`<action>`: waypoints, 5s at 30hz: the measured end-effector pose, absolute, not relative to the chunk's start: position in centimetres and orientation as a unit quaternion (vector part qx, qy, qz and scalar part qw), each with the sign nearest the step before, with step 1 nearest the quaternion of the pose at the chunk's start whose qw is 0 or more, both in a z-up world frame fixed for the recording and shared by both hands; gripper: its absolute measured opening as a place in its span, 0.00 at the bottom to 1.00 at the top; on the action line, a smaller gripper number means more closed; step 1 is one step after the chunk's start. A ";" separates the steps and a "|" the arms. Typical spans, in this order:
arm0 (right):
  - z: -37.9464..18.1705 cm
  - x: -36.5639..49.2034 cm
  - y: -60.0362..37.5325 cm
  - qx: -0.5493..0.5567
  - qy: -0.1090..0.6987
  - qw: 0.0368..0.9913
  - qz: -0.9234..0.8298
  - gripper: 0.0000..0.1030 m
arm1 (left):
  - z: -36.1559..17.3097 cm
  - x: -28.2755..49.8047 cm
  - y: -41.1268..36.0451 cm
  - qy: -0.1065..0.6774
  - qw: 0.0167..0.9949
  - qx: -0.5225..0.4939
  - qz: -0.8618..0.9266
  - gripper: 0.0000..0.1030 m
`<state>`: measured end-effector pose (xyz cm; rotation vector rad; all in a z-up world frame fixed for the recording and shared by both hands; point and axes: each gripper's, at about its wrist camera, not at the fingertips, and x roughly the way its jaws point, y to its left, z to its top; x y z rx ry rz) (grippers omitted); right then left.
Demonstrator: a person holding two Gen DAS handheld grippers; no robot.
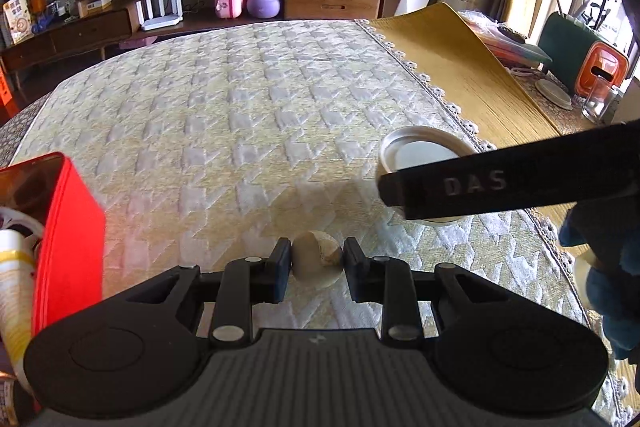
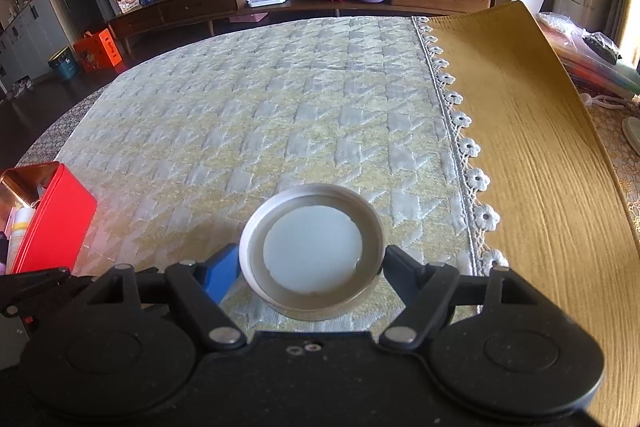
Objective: Organize rigid objects
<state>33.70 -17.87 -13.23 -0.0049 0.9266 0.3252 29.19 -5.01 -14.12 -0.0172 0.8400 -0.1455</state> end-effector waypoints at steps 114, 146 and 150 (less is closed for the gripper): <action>-9.6 21.8 6.7 -0.148 0.403 0.844 0.323 0.80 | -10.1 25.4 20.0 0.424 0.898 -0.111 0.043 0.29; -3.8 16.4 -1.5 -0.036 0.327 0.874 0.358 0.99 | -3.8 15.4 17.7 0.356 0.931 -0.050 0.059 0.78; -3.3 15.4 -2.6 -0.031 0.313 0.876 0.365 1.00 | -3.7 14.4 17.4 0.356 0.931 -0.054 0.058 0.78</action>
